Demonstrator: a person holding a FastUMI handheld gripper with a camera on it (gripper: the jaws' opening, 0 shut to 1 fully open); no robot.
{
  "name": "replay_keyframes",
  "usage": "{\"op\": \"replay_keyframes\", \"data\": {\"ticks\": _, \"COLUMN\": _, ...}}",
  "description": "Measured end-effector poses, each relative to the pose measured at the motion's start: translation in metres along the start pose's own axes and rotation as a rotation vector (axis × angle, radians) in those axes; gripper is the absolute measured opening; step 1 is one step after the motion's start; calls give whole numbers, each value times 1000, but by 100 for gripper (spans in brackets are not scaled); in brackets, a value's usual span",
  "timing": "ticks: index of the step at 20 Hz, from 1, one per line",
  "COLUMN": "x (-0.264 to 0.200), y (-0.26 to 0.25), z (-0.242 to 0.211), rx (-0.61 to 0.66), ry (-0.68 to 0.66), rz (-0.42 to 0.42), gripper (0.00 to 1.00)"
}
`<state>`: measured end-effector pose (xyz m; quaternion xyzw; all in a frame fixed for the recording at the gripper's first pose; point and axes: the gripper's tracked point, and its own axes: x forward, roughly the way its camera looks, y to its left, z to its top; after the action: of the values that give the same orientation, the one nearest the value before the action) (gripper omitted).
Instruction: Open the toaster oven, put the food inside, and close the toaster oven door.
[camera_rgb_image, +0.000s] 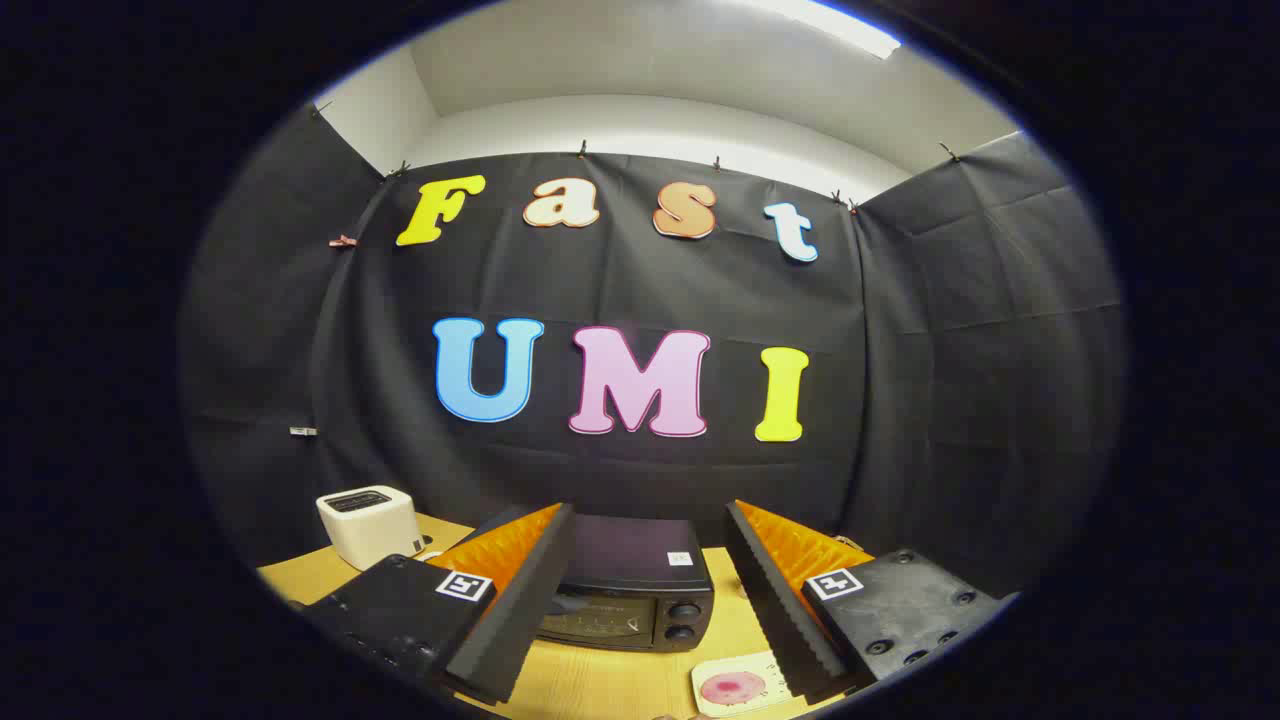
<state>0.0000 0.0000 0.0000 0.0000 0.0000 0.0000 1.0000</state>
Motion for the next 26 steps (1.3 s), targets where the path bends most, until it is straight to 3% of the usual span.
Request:
{"op": "replay_keyframes", "data": {"ticks": 17, "x": -10, "y": 30, "z": -29, "rx": 13, "ry": 71, "rz": 20, "gripper": 98}}
{"op": "replay_keyframes", "data": {"ticks": 26, "x": 23, "y": 65, "z": -77, "rx": -8, "ry": 139, "rz": 18, "gripper": 98}}
